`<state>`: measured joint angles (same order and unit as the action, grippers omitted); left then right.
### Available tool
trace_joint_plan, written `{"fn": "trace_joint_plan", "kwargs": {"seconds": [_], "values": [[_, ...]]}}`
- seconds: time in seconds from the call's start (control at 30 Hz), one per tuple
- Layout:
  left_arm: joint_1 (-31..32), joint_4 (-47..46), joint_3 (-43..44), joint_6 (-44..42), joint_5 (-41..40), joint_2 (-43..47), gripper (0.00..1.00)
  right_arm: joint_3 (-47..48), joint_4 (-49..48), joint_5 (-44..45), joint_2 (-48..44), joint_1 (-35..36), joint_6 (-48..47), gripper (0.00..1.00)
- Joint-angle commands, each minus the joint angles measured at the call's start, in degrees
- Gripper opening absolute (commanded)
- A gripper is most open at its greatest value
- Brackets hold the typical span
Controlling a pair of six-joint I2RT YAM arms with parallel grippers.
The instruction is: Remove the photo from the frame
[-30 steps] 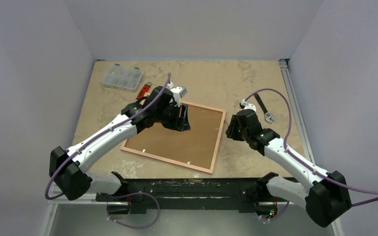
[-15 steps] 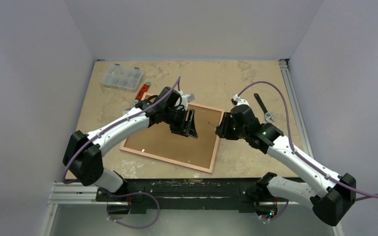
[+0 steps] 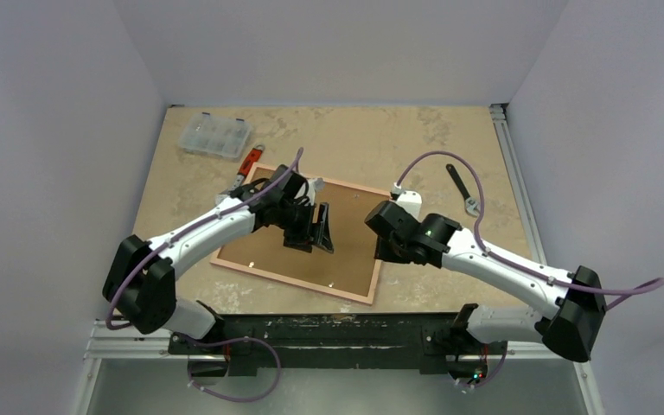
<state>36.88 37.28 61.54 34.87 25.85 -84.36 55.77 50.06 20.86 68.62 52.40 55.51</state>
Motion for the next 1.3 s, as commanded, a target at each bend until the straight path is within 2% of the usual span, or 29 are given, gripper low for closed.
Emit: {"fn": "trace_joint_plan", "kwargs": {"seconds": [0.0, 0.2, 0.5, 0.63, 0.87, 1.27], "values": [[0.62, -1.77, -5.43, 0.41, -4.54, 5.03, 0.65, 3.29, 2.18, 10.12, 1.48, 1.51, 3.11, 0.00], [1.21, -7.92, -12.29, 4.13, -5.85, 7.49, 0.61, 1.45, -3.05, 10.90, 3.84, 1.47, 1.91, 0.00], [1.26, -8.79, -15.99, 6.21, -11.30, 7.25, 0.57, -0.90, -6.55, 13.02, 5.04, 2.26, 1.68, 0.00], [1.27, -8.68, -16.41, 6.34, -11.81, 7.19, 0.57, -2.39, -8.85, 12.98, 5.02, 2.35, 0.95, 0.00], [1.26, -8.74, -16.57, 6.50, -12.11, 6.84, 0.57, -2.18, -7.31, 13.94, 5.52, 2.94, 1.50, 0.00], [1.26, -8.68, -16.90, 6.35, -11.69, 7.41, 0.56, -12.23, -27.95, 7.98, -1.75, 2.95, -12.60, 0.00]]}}
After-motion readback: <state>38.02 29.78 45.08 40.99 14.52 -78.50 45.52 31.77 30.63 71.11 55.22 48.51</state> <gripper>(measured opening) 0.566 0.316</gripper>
